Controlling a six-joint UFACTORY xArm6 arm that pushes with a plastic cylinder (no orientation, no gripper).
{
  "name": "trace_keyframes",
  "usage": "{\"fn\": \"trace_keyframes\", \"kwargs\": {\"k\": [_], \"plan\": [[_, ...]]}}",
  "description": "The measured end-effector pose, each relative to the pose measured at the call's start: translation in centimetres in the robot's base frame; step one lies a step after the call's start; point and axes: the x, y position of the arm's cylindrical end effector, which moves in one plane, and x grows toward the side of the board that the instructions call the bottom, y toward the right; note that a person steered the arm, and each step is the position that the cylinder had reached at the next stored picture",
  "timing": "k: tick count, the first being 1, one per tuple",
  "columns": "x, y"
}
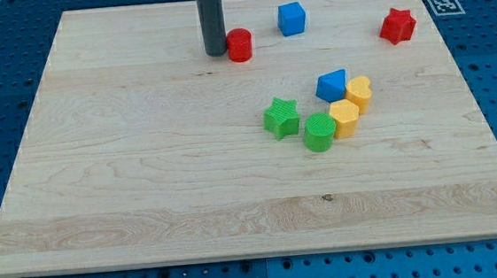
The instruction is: Move the red circle to the center
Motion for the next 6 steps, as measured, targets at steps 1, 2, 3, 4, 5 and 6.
{"fn": "trace_keyframes", "kwargs": {"k": [1,2,3,4,5,6], "plan": [[-3.2,0.1],[-3.2,1.9],[0.5,3.4],[4.3,4.0],[4.3,4.3],[4.2,6.6]]}}
